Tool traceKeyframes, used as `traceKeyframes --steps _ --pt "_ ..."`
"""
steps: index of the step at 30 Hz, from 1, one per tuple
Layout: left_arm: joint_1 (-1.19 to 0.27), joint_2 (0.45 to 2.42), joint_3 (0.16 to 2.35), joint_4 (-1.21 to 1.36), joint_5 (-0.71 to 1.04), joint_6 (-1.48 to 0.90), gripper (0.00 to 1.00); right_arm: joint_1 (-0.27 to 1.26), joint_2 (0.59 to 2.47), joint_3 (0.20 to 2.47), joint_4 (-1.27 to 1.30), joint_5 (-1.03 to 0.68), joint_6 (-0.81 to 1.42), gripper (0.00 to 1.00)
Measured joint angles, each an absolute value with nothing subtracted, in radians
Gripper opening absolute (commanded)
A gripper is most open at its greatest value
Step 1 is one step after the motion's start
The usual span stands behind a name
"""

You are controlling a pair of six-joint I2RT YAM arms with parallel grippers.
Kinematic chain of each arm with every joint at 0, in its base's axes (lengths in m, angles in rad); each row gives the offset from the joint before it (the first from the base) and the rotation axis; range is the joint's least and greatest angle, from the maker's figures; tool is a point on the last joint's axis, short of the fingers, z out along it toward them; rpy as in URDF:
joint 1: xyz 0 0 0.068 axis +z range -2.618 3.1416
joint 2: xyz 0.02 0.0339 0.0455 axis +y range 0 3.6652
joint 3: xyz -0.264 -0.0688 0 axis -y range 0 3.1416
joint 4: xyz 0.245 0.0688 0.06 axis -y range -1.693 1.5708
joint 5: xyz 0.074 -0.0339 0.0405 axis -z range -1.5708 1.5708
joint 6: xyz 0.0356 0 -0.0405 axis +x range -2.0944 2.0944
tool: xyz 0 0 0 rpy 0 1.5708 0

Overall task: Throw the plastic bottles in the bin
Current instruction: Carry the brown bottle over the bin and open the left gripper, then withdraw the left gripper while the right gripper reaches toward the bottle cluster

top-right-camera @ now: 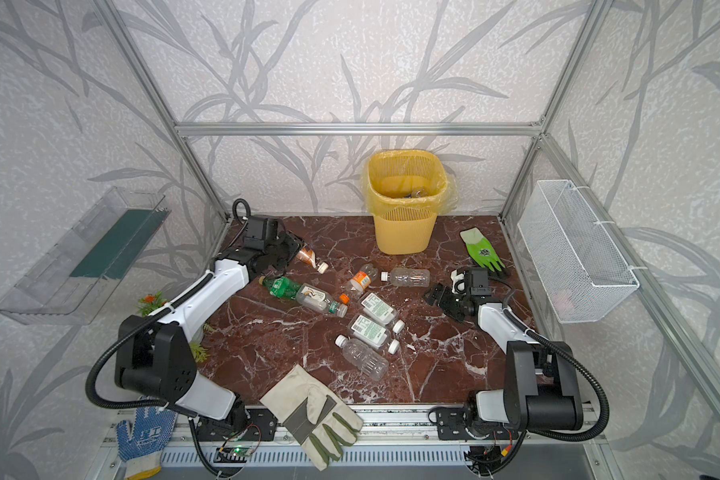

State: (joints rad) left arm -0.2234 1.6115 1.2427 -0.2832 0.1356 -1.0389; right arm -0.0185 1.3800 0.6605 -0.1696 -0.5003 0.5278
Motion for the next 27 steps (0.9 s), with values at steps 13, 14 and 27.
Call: traceKeyframes --steps 13,14,27 --pt "-0.305 2.216 2.394 -0.409 0.320 -1.017 0.99 0.010 1.441 0.661 -0.125 -0.511 0.558 0.89" --pt "-0.323 2.288 2.593 -0.429 0.328 -1.017 0.99 0.015 1.443 0.661 -0.120 -0.512 0.561 0.89" --pt "-0.246 2.376 3.038 -0.883 0.472 -0.765 0.99 0.035 1.443 0.661 -0.099 -0.517 0.576 0.89"
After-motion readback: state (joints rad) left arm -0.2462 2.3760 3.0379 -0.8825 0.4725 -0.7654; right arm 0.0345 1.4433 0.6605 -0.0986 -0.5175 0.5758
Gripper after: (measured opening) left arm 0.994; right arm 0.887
